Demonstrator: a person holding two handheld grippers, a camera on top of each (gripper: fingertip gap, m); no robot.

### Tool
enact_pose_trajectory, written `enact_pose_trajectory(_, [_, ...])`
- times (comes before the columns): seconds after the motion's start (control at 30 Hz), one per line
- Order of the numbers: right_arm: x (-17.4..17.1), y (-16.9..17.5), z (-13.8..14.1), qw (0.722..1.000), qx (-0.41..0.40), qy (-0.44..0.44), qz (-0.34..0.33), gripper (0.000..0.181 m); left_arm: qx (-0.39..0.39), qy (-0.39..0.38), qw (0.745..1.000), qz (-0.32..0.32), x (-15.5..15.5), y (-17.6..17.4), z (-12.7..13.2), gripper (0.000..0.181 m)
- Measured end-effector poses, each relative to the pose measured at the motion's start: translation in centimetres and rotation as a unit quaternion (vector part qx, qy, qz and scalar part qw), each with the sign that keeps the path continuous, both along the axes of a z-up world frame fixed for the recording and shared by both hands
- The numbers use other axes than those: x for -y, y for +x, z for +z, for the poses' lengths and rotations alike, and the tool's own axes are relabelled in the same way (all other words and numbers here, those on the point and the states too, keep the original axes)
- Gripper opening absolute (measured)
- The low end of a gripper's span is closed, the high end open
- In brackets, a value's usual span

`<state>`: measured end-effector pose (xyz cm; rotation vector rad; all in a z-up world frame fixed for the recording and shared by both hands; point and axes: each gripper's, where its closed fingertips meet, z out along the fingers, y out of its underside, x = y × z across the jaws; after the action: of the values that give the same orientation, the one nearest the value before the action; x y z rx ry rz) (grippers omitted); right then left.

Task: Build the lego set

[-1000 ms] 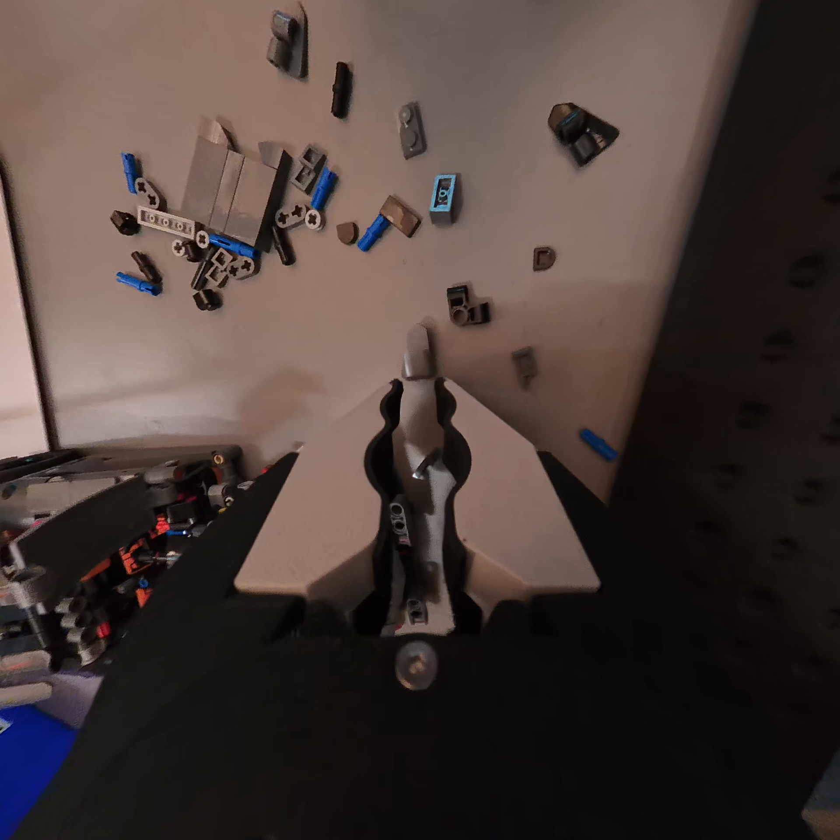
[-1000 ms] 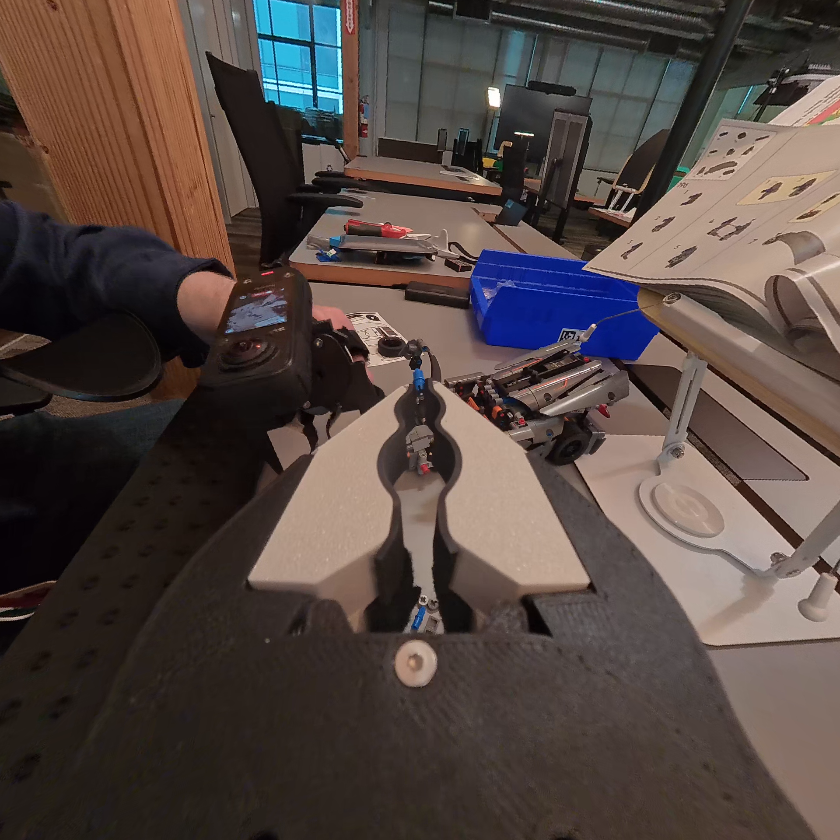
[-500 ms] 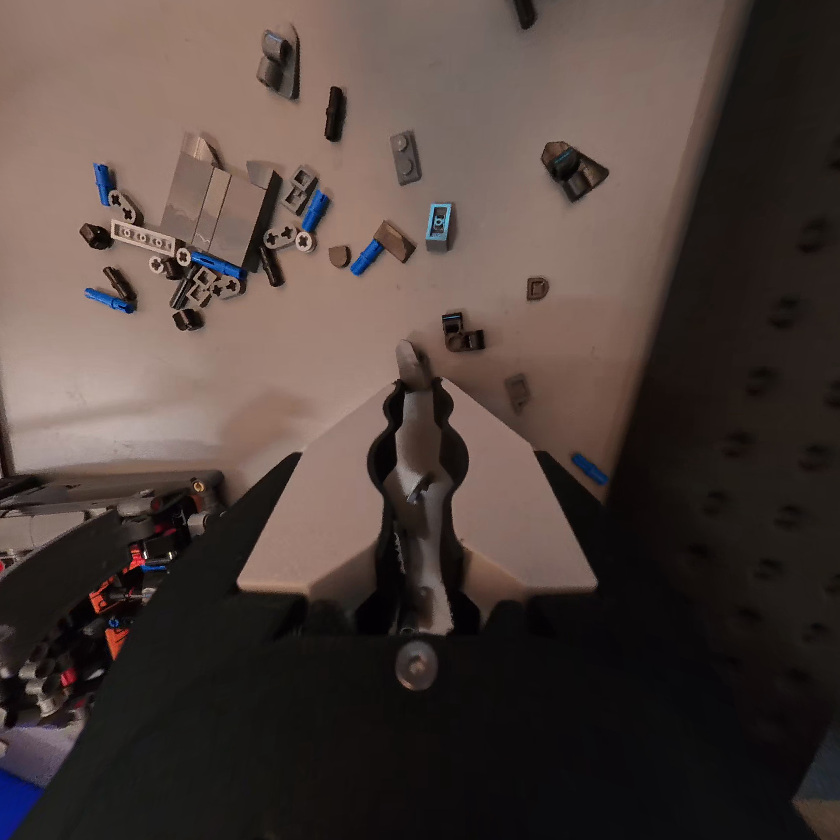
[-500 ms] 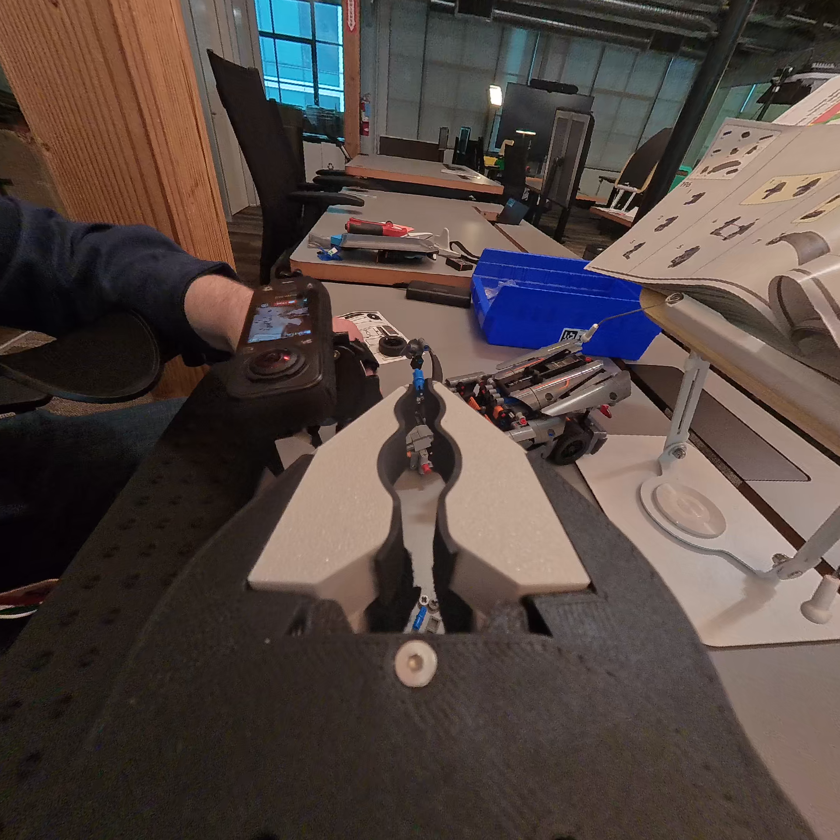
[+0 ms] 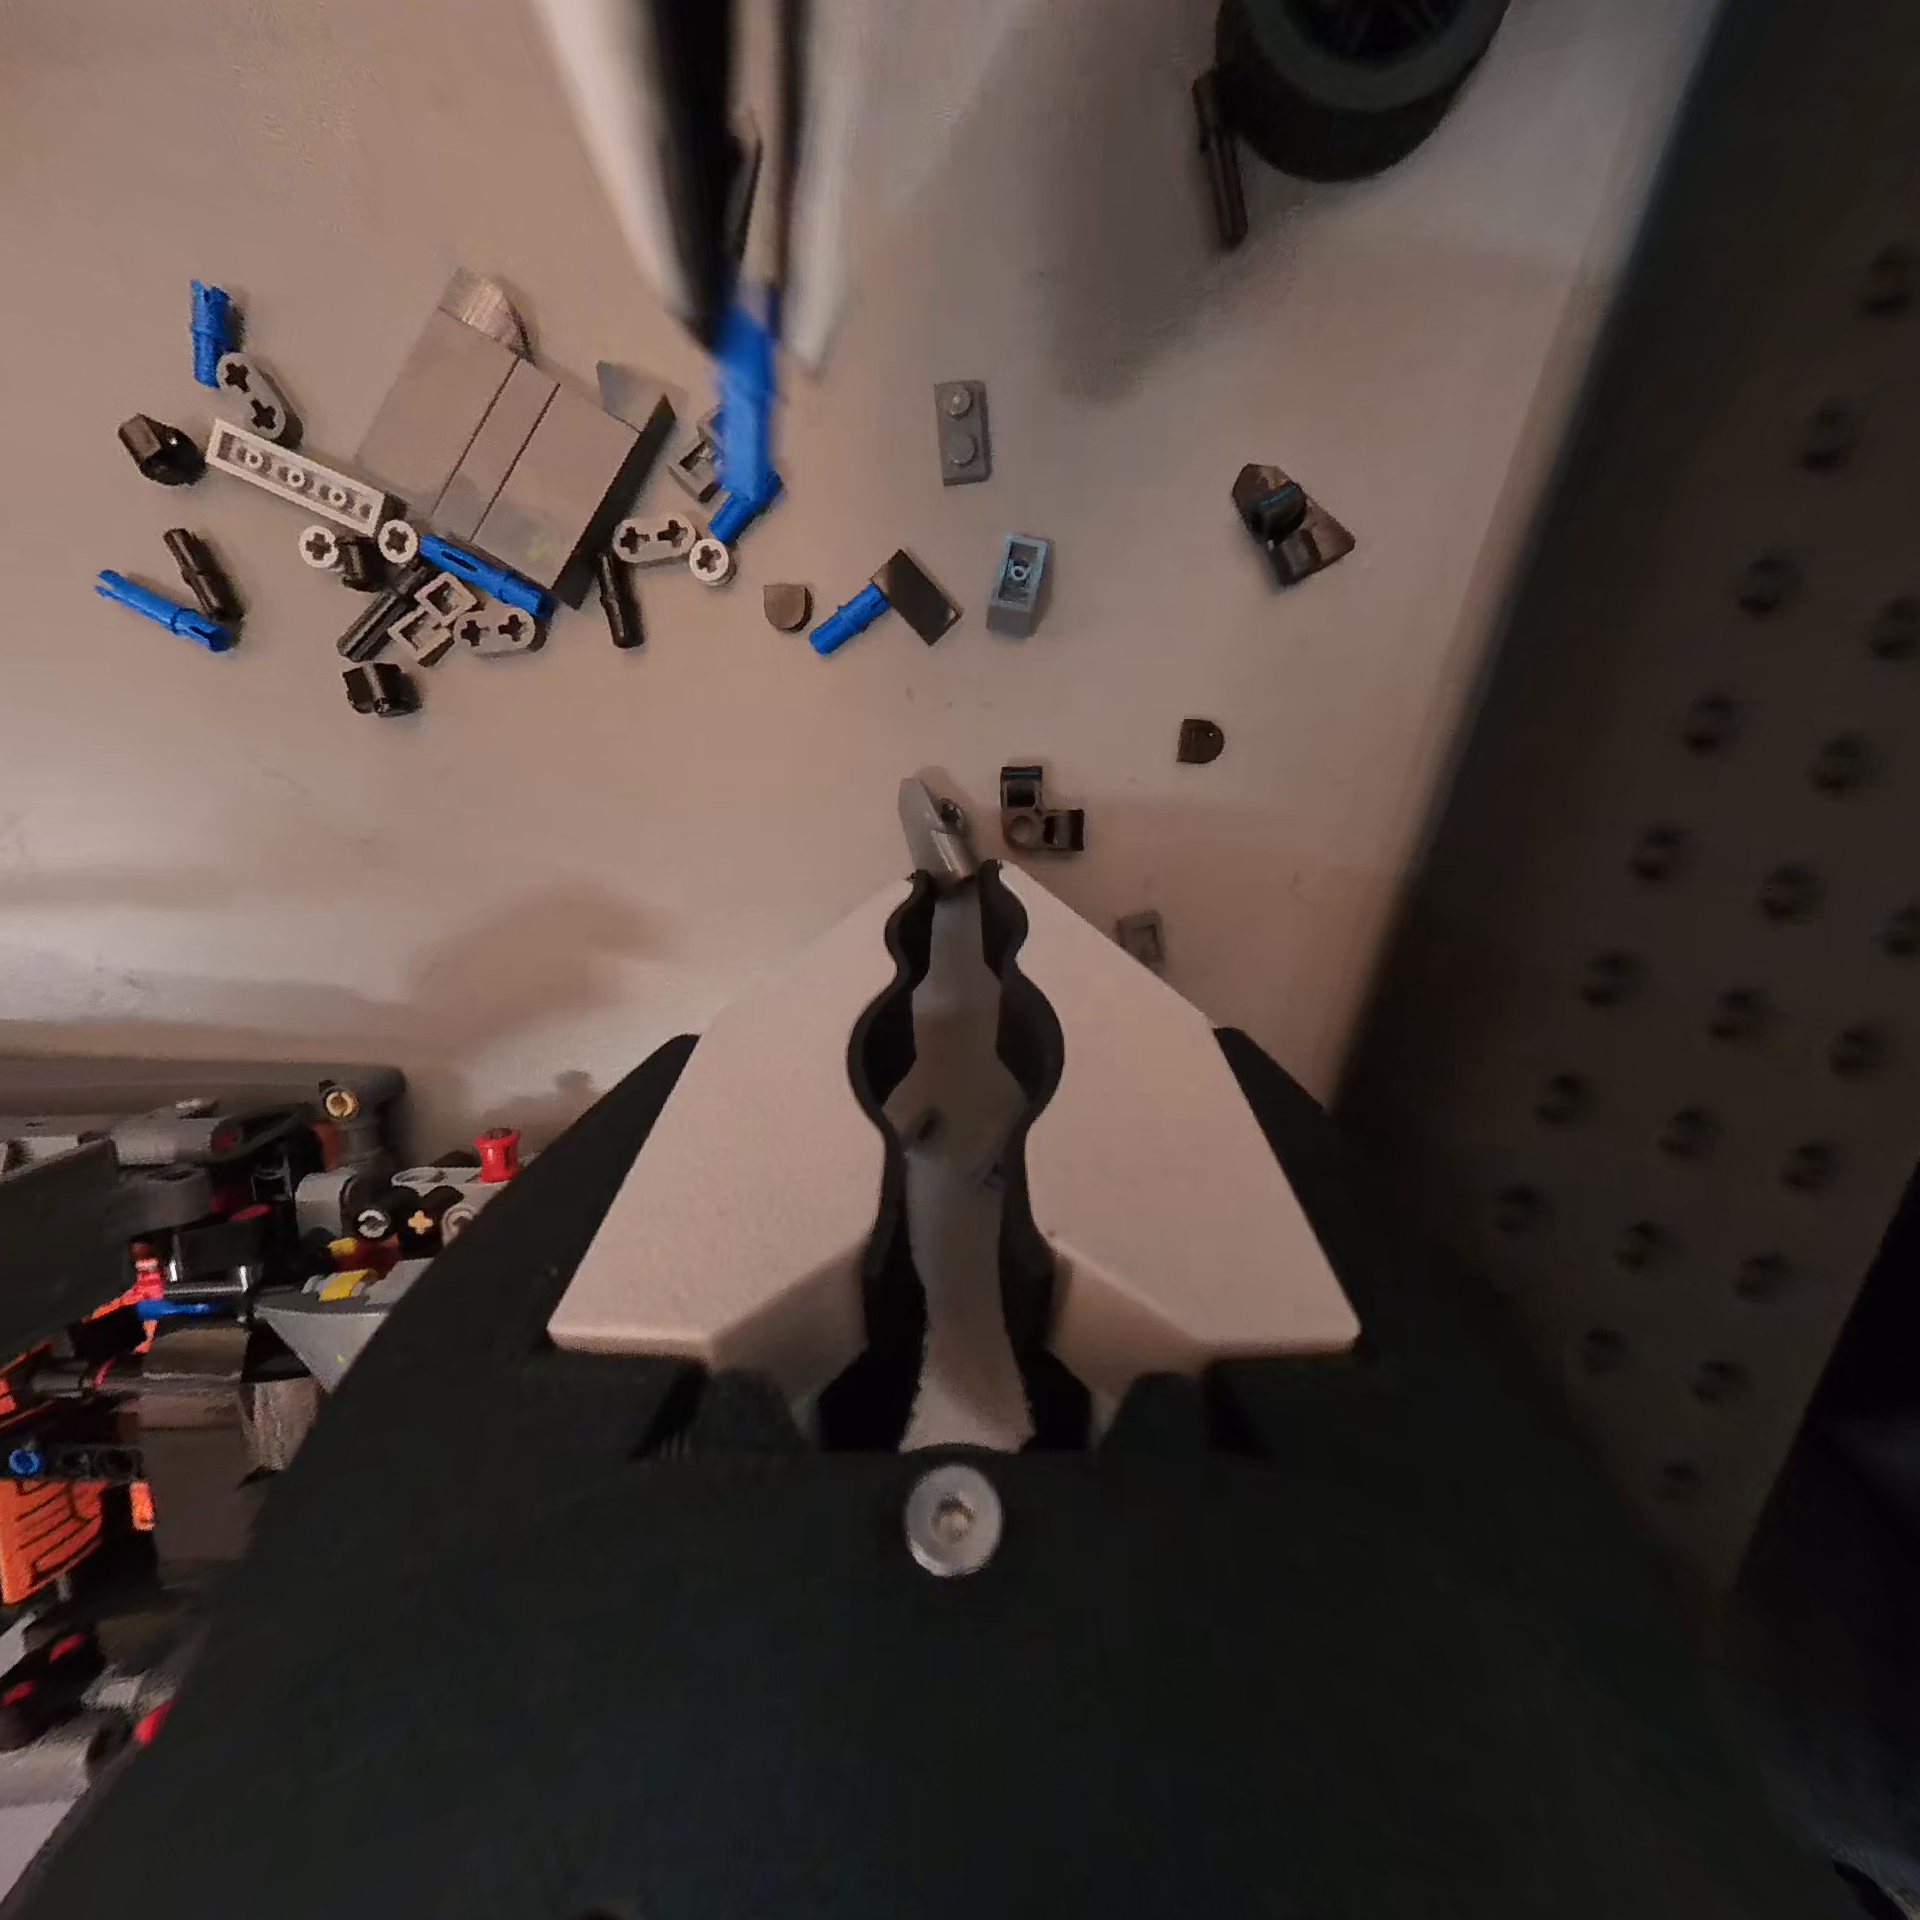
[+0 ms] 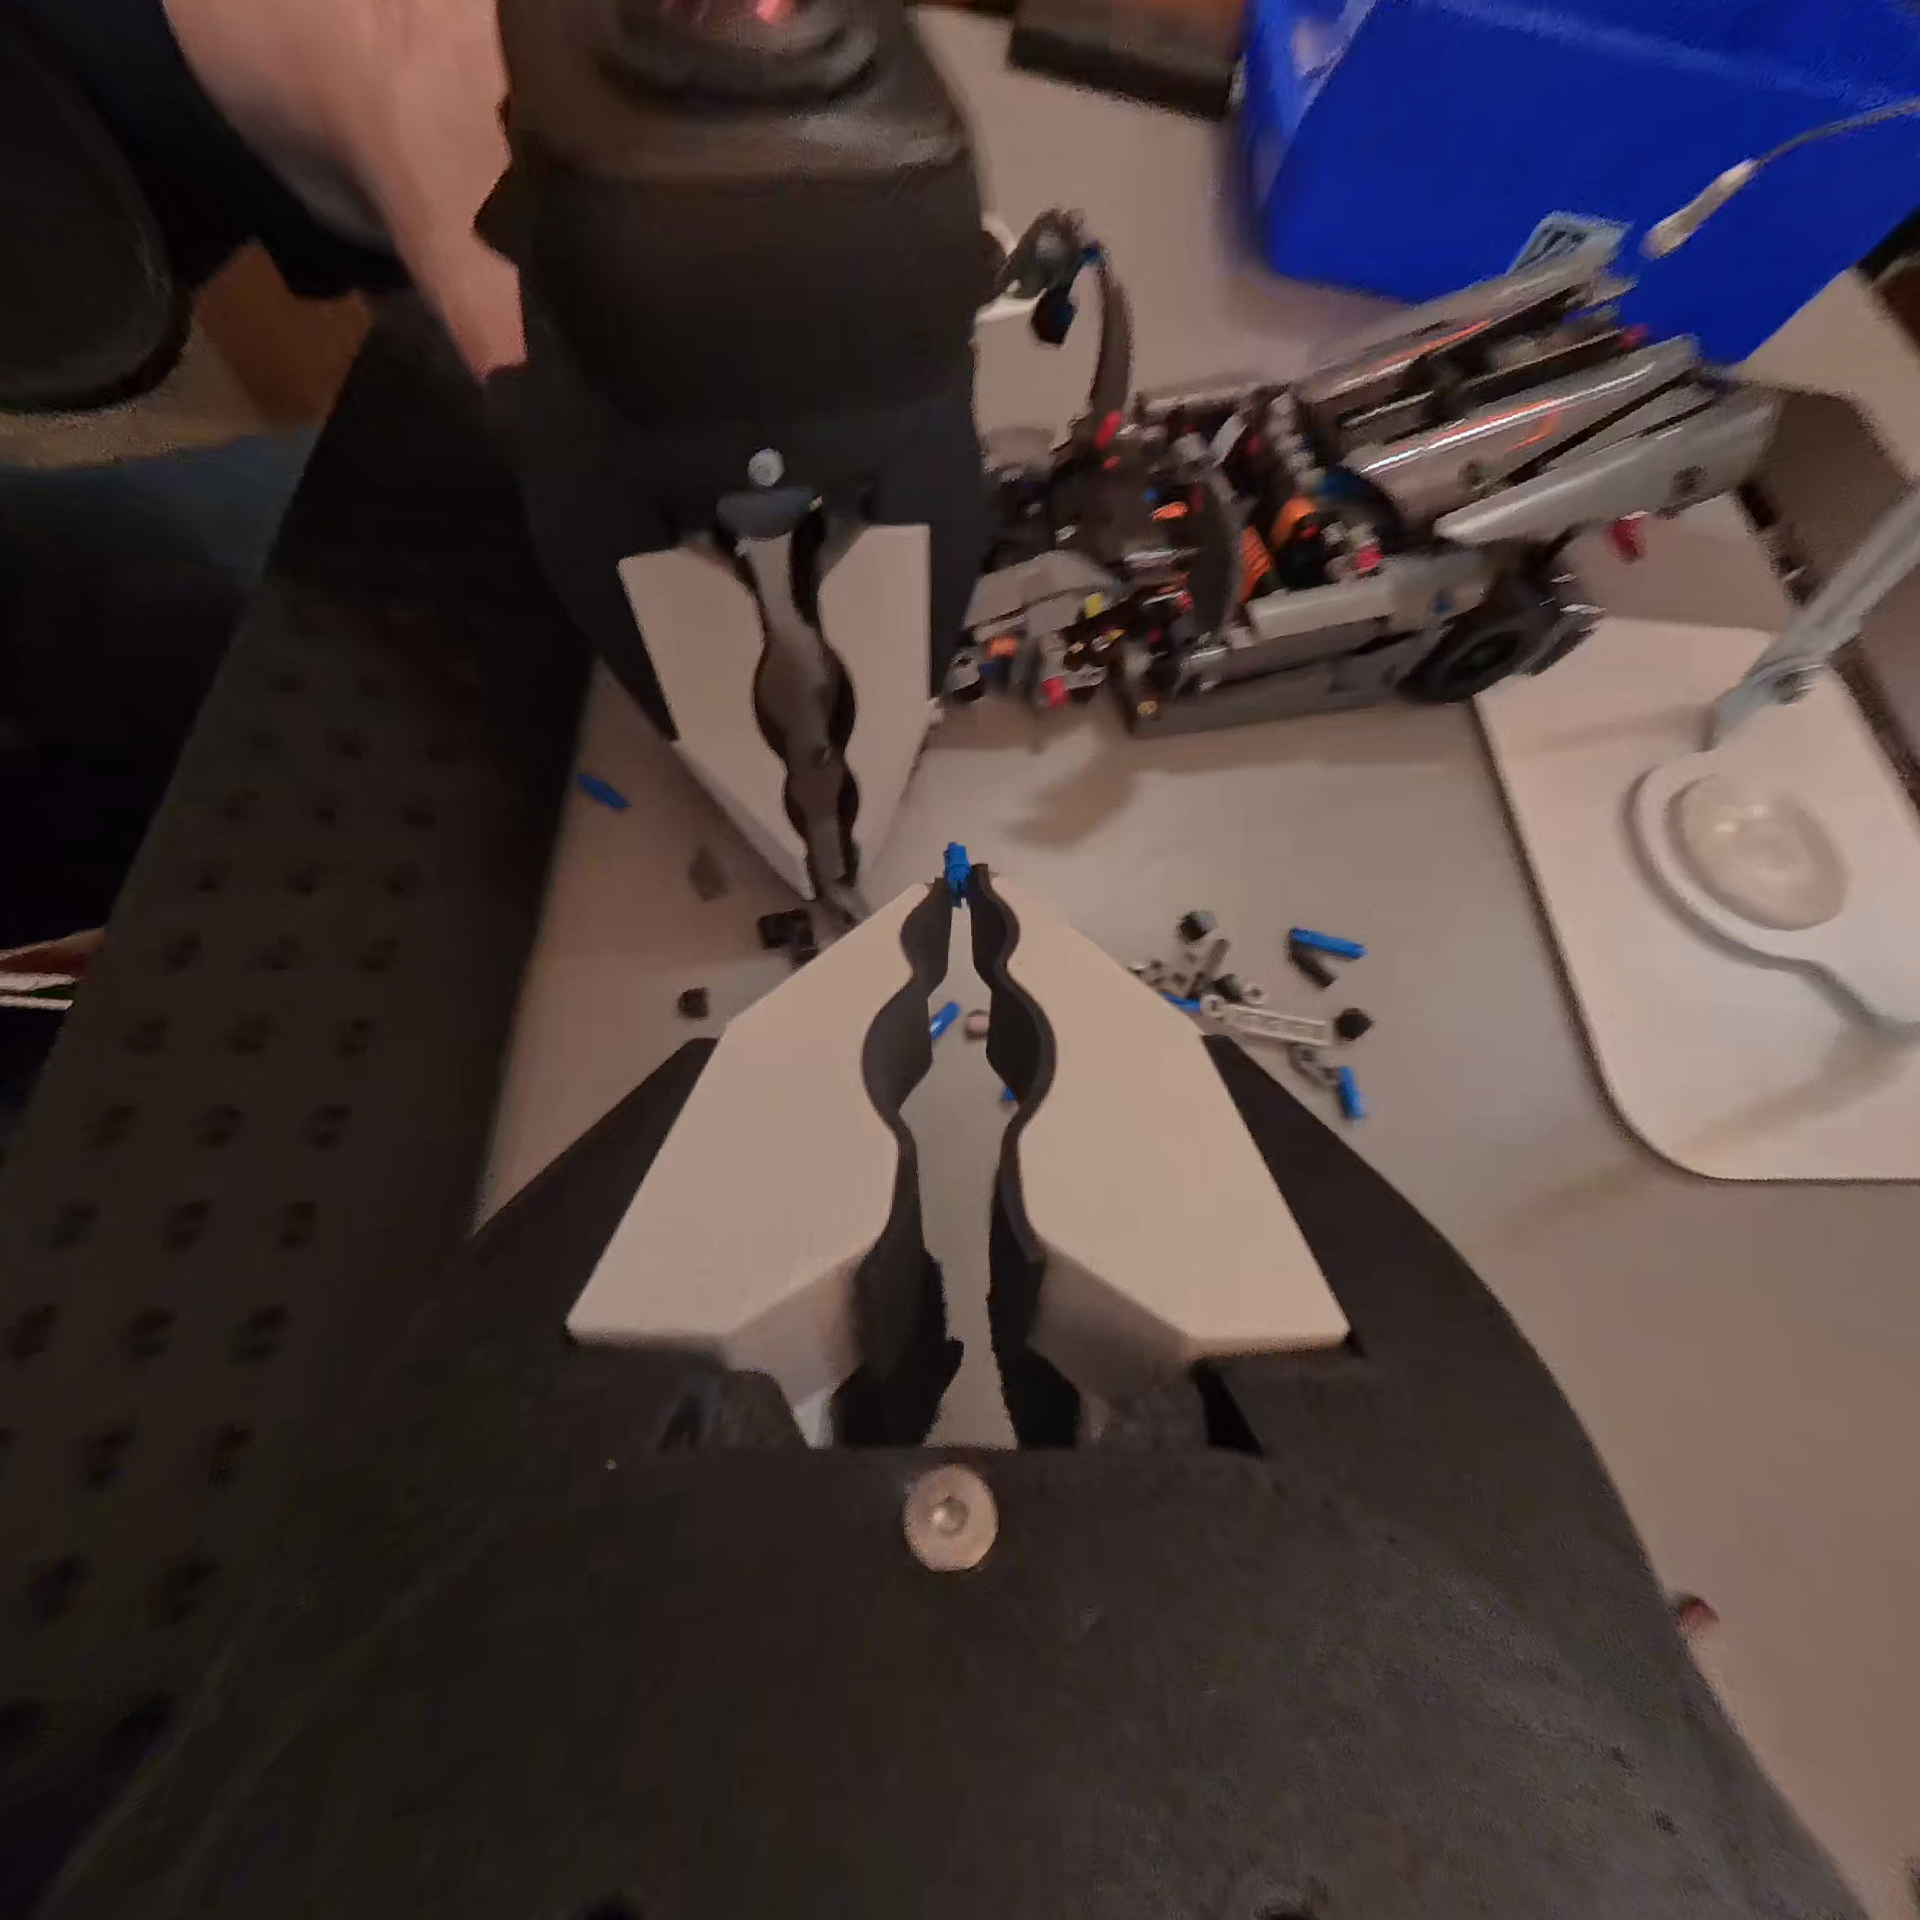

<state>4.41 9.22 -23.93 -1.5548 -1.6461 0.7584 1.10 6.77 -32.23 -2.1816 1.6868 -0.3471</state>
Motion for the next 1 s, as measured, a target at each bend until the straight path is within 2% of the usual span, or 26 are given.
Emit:
enact_pose_trajectory(0.13, [1.0, -0.2, -3.3, 0.998, 0.056, 0.01, -0.008, 0.001, 0.022, -0.023, 0.999, 0.024, -0.1, 0.3, 0.0, 0.006])
enact_pose_trajectory(0.27, [1.5, -0.7, -5.4, 0.995, 0.094, 0.028, -0.006, 0.001, 0.045, -0.052, 0.997, 0.046, -0.1, 0.7, 0.1, 0.006])
enact_pose_trajectory(0.47, [1.5, -1.1, -6.6, 0.991, 0.127, 0.052, -0.002, 0.001, 0.073, -0.09, 0.991, 0.069, -0.3, 0.9, 0.1, 0.006])
enact_pose_trajectory(1.0, [1.2, -1.1, -7.5, 0.983, 0.162, 0.084, -0.002, 0.001, 0.081, -0.095, 0.99, 0.072, -0.3, 1.1, 0.1, 0.005])
